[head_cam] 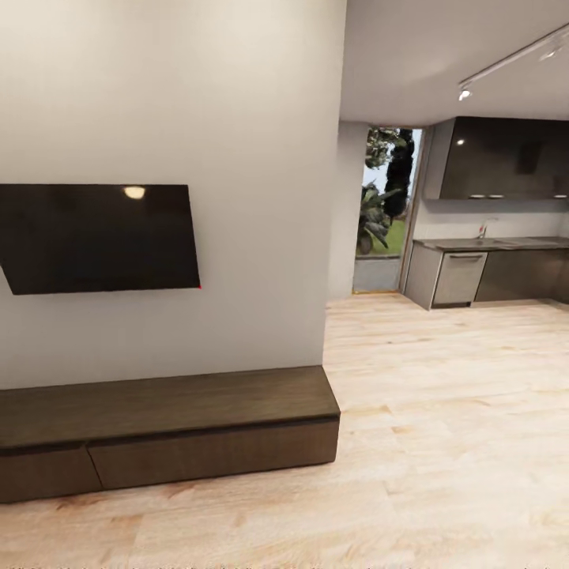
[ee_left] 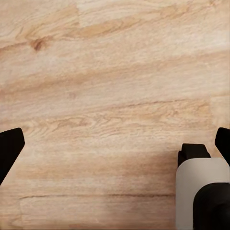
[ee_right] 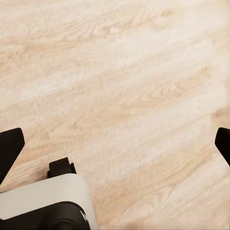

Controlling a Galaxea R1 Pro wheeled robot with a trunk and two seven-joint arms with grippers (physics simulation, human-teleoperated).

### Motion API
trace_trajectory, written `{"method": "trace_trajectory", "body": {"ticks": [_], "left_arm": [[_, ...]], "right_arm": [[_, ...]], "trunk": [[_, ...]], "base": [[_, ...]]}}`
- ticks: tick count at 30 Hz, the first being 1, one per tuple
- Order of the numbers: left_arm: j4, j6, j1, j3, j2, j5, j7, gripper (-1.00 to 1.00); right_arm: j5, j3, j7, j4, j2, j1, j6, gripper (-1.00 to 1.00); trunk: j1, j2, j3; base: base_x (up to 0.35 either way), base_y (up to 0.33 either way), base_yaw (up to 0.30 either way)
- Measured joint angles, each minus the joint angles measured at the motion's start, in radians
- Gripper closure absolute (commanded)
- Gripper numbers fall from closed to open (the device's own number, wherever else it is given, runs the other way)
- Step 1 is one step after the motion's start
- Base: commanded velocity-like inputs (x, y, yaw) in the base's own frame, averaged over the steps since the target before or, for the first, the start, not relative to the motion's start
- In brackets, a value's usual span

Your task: Place each of the two pumpkins and all three candles from the living room inside a cabinet in the living room (use any cabinet), then make sure every cabinet is closed, and position the cauldron so it is next to a table in the living room.

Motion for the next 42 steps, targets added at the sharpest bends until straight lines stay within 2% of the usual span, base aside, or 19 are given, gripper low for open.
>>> {"method": "trace_trajectory", "body": {"ticks": [4, 7, 15, 28, 42], "left_arm": [[0.000, 0.000, 0.000, 0.000, -0.001, 0.000, 0.000, -1.00], [0.000, 0.000, 0.000, 0.000, -0.002, -0.001, 0.000, -1.00], [0.000, 0.000, 0.000, 0.000, -0.003, -0.001, 0.000, -1.00], [-0.001, 0.000, 0.028, 0.000, -0.004, -0.001, 0.000, -1.00], [0.000, 0.006, 0.035, 0.000, -0.004, -0.001, 0.000, -1.00]], "right_arm": [[0.000, 0.000, 0.019, 0.001, 0.000, 0.000, 0.000, -1.00], [0.000, -0.001, 0.050, 0.004, 0.000, 0.000, 0.001, -1.00], [0.000, -0.001, 0.069, 0.008, 0.001, 0.000, 0.000, -1.00], [-0.002, -0.002, 0.071, 0.086, 0.012, 0.000, -0.012, -1.00], [-0.002, -0.002, 0.070, 0.108, 0.016, 0.000, -0.015, -1.00]], "trunk": [[-0.015, 0.028, 0.006], [-0.015, 0.028, 0.001], [-0.015, 0.028, -0.012], [-0.065, 0.119, 0.007], [-0.119, 0.217, 0.028]], "base": [[-0.002, 0.000, 0.000], [0.000, 0.000, 0.000], [0.000, 0.000, 0.000], [0.000, 0.000, 0.000], [0.000, 0.000, 0.000]]}}
